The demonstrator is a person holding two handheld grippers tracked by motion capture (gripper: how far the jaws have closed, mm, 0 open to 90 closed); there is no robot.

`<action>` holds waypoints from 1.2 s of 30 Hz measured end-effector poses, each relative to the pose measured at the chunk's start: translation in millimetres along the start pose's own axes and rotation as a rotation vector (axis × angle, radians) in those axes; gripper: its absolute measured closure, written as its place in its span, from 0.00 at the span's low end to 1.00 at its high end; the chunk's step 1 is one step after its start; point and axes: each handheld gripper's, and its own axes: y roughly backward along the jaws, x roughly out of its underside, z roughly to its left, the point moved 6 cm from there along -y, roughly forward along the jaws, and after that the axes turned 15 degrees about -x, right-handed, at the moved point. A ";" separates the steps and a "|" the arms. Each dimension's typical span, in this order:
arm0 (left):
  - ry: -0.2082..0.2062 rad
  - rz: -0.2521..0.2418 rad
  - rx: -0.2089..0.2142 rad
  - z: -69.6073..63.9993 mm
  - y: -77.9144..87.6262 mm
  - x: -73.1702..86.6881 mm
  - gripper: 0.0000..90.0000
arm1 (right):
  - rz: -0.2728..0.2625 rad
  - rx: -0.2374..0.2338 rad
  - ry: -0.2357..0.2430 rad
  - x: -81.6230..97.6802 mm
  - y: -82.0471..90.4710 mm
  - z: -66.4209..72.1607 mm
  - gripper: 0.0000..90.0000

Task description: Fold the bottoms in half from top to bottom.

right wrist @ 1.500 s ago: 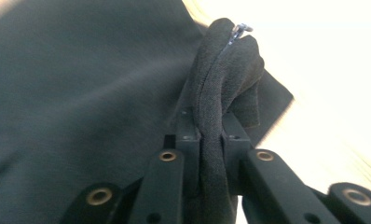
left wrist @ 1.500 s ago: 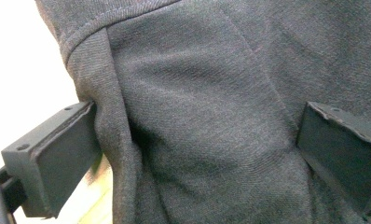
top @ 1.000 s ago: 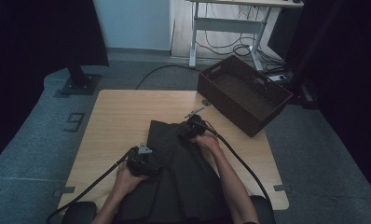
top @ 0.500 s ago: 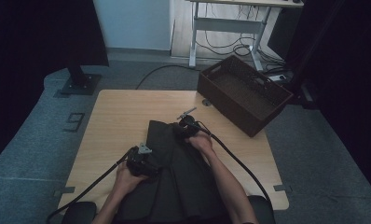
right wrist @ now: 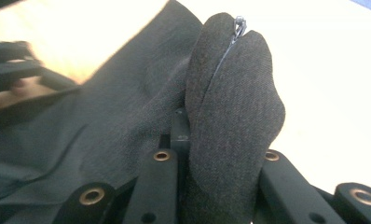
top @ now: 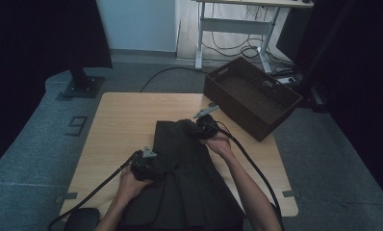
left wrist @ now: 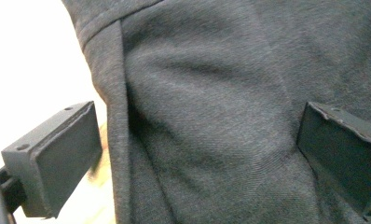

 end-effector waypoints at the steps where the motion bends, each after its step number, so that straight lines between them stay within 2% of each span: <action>1: 0.001 0.001 -0.001 0.6 -0.5 -0.5 0.00 | -0.005 -0.001 0.018 -1.7 4.1 3.7 0.86; 10: 0.015 0.002 -0.014 9.5 -11.5 -10.8 0.00 | -0.058 -0.024 0.101 -7.4 38.4 34.8 0.87; 18: 0.022 0.004 -0.017 18.5 -24.7 -23.6 0.00 | -0.092 -0.039 0.133 2.9 55.5 60.2 0.87; 25: 0.026 0.004 -0.023 29.2 -37.5 -35.3 0.00 | -0.092 -0.069 0.165 15.7 56.3 84.6 0.87; 29: 0.017 0.000 -0.024 35.3 -42.9 -40.3 0.00 | -0.088 -0.085 0.166 26.4 52.9 92.9 0.87; 32: 0.020 -0.006 -0.004 37.6 -43.3 -40.7 0.00 | -0.076 -0.093 0.160 40.5 48.5 96.0 0.87; 36: 0.008 0.014 0.032 42.8 -40.7 -40.3 0.01 | -0.061 -0.093 0.137 59.1 43.7 95.7 0.87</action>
